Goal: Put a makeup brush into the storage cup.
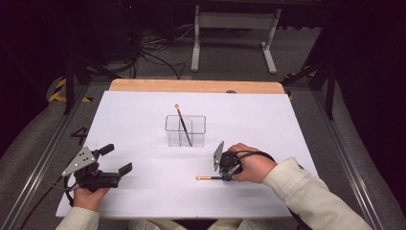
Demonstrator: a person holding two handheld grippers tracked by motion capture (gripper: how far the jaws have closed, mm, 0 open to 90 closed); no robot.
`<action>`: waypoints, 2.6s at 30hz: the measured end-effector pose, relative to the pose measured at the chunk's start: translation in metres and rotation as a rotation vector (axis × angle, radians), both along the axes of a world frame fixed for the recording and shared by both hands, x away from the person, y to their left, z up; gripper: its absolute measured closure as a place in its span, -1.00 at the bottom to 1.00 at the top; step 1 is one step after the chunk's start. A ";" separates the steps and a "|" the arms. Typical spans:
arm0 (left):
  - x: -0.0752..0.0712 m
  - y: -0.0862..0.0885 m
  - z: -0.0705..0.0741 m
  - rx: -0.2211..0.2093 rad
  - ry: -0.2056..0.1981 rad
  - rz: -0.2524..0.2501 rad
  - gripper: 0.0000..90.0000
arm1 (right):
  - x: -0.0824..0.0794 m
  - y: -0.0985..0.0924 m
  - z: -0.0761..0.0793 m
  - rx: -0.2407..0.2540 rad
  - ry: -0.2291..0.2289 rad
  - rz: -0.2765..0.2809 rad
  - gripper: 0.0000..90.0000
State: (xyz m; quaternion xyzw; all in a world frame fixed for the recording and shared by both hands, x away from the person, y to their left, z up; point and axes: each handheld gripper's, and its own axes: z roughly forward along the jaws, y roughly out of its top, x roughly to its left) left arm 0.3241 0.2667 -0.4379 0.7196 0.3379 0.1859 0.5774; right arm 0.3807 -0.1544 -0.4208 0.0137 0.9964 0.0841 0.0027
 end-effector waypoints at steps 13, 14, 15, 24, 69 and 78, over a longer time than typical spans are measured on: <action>0.000 0.000 0.000 -0.001 0.000 0.000 -1.00 | -0.001 -0.005 0.016 0.067 -0.009 -0.028 0.86; 0.000 0.000 0.000 -0.001 0.000 0.001 -1.00 | -0.001 -0.006 0.018 0.075 -0.009 -0.026 0.86; 0.000 0.000 0.000 -0.001 0.000 0.001 -1.00 | -0.001 -0.006 0.019 0.081 -0.011 -0.031 0.86; 0.000 0.000 0.000 -0.001 0.000 0.001 -1.00 | -0.002 -0.008 0.036 0.166 -0.034 -0.053 0.86; -0.001 0.000 0.001 0.000 -0.004 0.002 -1.00 | -0.004 -0.036 0.086 0.850 -0.237 -0.219 0.86; -0.002 0.000 0.002 -0.005 -0.024 -0.009 -1.00 | -0.004 -0.041 0.081 0.991 -0.243 -0.264 0.86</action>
